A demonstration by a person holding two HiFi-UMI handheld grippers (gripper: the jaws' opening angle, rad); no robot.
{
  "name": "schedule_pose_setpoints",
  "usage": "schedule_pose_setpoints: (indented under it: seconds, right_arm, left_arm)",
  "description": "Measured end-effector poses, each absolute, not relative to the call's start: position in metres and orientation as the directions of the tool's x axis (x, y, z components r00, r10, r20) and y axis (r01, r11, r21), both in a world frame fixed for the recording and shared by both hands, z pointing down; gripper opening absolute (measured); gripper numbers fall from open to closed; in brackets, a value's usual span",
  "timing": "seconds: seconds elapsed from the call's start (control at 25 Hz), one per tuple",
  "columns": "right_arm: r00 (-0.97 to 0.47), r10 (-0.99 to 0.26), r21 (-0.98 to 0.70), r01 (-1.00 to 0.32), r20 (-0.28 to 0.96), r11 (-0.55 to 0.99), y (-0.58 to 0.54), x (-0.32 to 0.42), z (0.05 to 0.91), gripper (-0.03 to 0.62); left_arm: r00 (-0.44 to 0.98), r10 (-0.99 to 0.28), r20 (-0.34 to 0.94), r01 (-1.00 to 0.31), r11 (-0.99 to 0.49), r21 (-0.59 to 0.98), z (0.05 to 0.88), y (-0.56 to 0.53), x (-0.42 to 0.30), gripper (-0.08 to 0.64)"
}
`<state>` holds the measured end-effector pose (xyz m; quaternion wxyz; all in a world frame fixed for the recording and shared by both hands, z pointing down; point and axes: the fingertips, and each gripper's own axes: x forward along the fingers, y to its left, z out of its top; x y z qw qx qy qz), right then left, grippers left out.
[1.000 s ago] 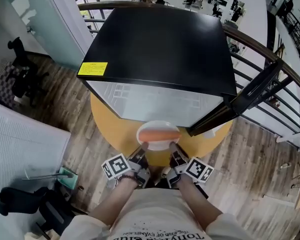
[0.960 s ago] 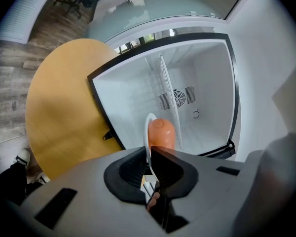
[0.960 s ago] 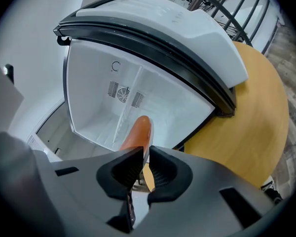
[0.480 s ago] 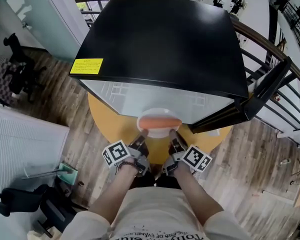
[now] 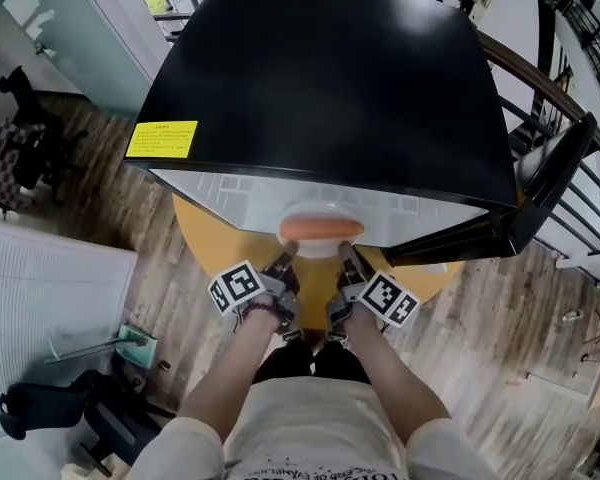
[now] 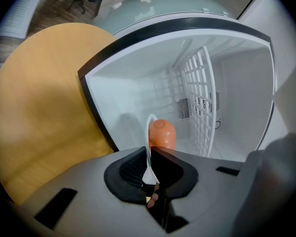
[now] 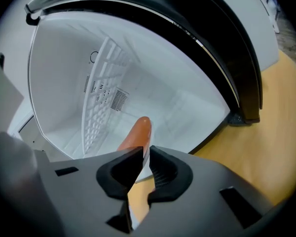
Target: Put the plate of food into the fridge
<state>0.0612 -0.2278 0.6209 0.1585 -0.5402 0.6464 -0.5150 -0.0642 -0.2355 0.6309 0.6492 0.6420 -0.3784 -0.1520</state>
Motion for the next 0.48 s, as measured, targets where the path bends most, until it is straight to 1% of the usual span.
schedule_pose_setpoints:
  seconds: [0.48]
  right_arm:
    - [-0.328,-0.86,-0.806,-0.573,0.391,-0.148,-0.261,0.065,0.643,0.055]
  left_arm:
    - [0.658,-0.677,0.329,-0.313,0.152,0.938,0.656,-0.272,-0.061,0.043]
